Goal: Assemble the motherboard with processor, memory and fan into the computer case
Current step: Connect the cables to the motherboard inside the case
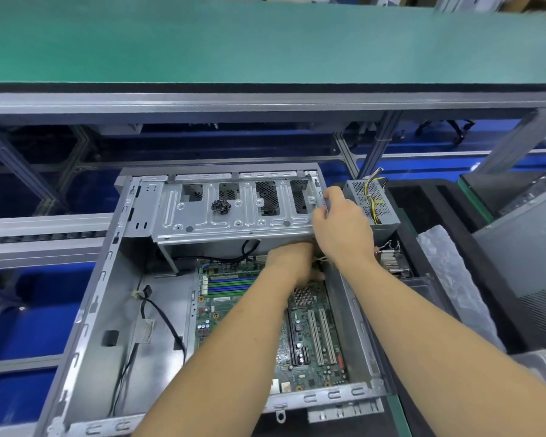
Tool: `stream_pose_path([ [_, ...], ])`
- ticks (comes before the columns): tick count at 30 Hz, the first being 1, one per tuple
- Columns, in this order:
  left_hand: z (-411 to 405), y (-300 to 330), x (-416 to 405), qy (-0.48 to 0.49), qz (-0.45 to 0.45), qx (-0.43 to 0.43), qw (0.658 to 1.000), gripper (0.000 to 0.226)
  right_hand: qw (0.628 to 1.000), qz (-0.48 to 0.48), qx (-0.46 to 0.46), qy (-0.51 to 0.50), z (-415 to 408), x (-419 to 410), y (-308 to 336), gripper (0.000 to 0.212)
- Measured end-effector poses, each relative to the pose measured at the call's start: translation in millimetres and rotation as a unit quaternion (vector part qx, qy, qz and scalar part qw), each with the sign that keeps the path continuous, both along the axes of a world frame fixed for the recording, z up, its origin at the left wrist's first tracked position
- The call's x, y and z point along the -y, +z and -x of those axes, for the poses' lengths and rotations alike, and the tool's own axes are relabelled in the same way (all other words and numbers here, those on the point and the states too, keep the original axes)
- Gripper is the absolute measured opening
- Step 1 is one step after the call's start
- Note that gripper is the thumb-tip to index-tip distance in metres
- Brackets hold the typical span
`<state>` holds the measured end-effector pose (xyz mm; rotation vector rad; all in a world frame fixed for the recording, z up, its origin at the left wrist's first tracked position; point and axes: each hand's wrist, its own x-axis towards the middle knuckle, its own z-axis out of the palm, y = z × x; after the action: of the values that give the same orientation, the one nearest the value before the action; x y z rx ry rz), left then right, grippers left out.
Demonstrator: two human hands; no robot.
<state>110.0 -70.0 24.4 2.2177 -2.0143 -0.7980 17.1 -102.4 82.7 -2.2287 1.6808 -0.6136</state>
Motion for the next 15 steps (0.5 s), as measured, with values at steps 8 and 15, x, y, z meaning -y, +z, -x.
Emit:
stream_pose_path([
  [8,-5.3,-11.5,-6.3,0.035,0.073,-0.004,0.997,0.022,1.0,-0.003,0.002,0.003,0.0,0.3,0.5,0.018],
  [15,-7.7,-28.6,-7.5,0.063,0.058,-0.013,0.996,0.031,1.0,-0.005,0.005,0.003,-0.1,-0.8,2.4,0.02],
])
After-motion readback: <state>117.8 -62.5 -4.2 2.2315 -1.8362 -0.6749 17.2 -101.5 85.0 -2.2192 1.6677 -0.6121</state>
